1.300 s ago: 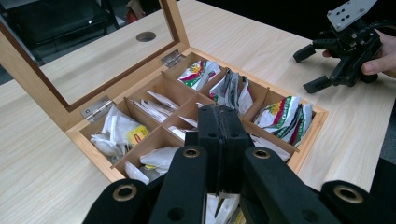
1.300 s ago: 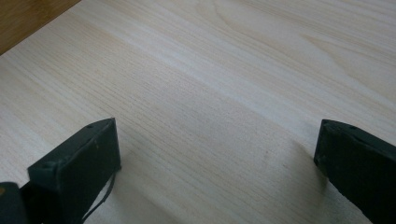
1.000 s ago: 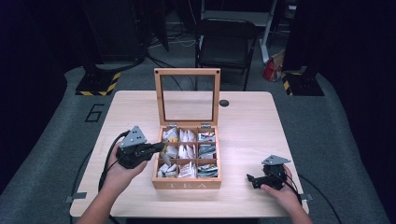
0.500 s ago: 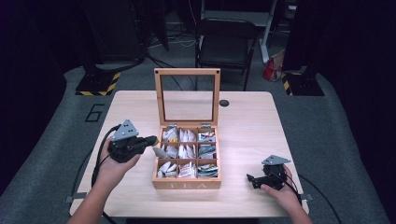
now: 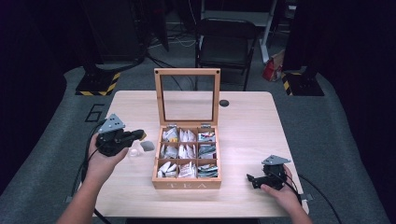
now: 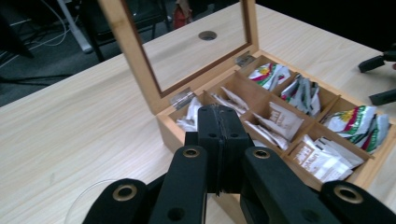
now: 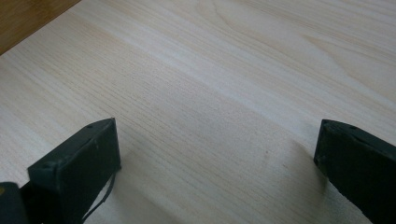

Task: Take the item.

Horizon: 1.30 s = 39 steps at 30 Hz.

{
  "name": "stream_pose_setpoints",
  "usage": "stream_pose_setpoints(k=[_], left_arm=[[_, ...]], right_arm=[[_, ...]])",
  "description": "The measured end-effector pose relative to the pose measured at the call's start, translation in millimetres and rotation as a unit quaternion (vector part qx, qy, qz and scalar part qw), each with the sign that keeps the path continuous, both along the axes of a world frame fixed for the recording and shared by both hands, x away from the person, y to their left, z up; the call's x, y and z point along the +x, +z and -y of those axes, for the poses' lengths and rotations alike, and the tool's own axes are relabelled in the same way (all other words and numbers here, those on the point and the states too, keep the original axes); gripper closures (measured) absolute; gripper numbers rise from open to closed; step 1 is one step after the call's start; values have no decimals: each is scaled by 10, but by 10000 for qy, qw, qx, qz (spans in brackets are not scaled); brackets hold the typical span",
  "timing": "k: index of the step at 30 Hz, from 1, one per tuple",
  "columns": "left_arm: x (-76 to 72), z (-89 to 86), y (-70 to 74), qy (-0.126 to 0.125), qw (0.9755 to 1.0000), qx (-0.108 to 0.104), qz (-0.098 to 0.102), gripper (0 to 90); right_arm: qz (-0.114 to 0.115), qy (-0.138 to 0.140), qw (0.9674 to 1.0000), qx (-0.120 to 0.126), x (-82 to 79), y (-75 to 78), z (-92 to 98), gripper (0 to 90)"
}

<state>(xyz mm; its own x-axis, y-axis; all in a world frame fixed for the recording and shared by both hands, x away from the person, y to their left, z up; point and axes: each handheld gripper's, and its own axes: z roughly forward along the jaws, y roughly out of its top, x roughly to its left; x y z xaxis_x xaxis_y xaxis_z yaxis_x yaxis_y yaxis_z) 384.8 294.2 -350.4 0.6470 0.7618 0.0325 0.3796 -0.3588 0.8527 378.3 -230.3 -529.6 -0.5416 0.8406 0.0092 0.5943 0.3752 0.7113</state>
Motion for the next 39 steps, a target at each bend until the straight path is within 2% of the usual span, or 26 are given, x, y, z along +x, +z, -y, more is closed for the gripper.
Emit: stream_pose_setpoints(k=[8, 18, 22, 30, 39], left_arm=[[43, -127, 5, 184, 9998, 18, -15, 898], [95, -256, 4, 418, 9991, -59, 9, 898], [114, -296, 1, 546, 9984, -121, 31, 898], [145, -395, 14, 696, 9976, -59, 18, 898], [208, -528, -11, 945, 9955, -88, 4, 898]], right_arm=[[-6, 0, 10000, 15, -1, 0, -2, 0], [1, -17, 10000, 10, 0, 0, -3, 0], [-5, 4, 10000, 12, -1, 0, -1, 0], [-4, 8, 10000, 12, -1, 0, 0, 0], [-5, 0, 10000, 14, -1, 0, -2, 0]])
